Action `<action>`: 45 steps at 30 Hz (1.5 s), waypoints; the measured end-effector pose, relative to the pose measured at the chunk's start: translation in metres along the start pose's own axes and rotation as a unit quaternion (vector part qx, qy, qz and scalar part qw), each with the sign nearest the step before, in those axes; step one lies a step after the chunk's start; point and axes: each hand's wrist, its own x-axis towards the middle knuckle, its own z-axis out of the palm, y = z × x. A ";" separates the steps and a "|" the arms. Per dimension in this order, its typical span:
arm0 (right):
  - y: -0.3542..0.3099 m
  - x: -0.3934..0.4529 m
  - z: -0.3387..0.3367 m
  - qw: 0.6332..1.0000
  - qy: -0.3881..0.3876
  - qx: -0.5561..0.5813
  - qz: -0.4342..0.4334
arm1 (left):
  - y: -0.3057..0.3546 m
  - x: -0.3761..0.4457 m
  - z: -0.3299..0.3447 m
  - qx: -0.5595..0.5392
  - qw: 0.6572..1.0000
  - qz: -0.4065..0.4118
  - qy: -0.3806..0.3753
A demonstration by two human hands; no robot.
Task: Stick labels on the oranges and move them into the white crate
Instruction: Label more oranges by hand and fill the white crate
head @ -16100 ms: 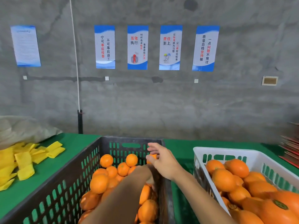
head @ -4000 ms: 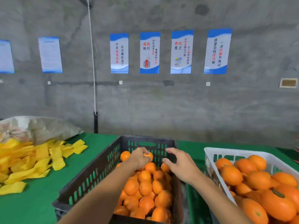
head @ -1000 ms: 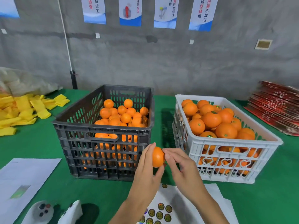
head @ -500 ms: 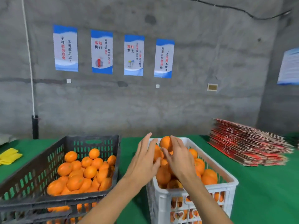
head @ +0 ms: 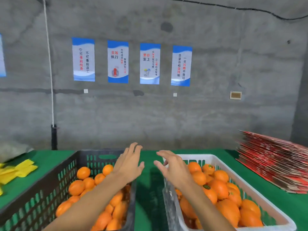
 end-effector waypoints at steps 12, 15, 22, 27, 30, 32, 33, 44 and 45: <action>-0.079 0.083 0.151 0.988 -0.127 0.066 -0.063 | -0.134 0.002 0.054 0.038 0.875 -0.156 -0.456; -0.072 0.101 0.169 0.985 -0.143 0.075 -0.055 | -0.130 0.018 0.061 0.092 0.858 -0.149 -0.483; -0.061 0.100 0.180 0.983 -0.147 0.098 -0.039 | -0.100 0.026 0.101 0.101 0.835 -0.123 -0.527; -0.067 0.086 0.163 0.984 -0.115 0.136 -0.028 | -0.110 0.018 0.073 0.072 0.872 -0.117 -0.469; -0.077 0.065 0.141 0.987 -0.079 0.135 -0.038 | -0.115 0.010 0.024 -0.038 0.938 -0.099 -0.329; -0.087 0.043 0.120 0.985 -0.043 0.157 -0.057 | -0.109 -0.007 -0.011 -0.197 0.957 -0.093 -0.191; -0.094 0.031 0.107 0.980 -0.024 0.186 -0.068 | -0.103 -0.021 -0.028 -0.273 0.950 -0.089 -0.123; -0.126 -0.138 0.001 0.901 0.066 0.418 -0.094 | 0.023 -0.193 -0.054 -0.420 0.888 0.046 0.182; -0.124 -0.144 0.002 0.897 0.068 0.427 -0.090 | 0.026 -0.198 -0.050 -0.418 0.885 0.047 0.200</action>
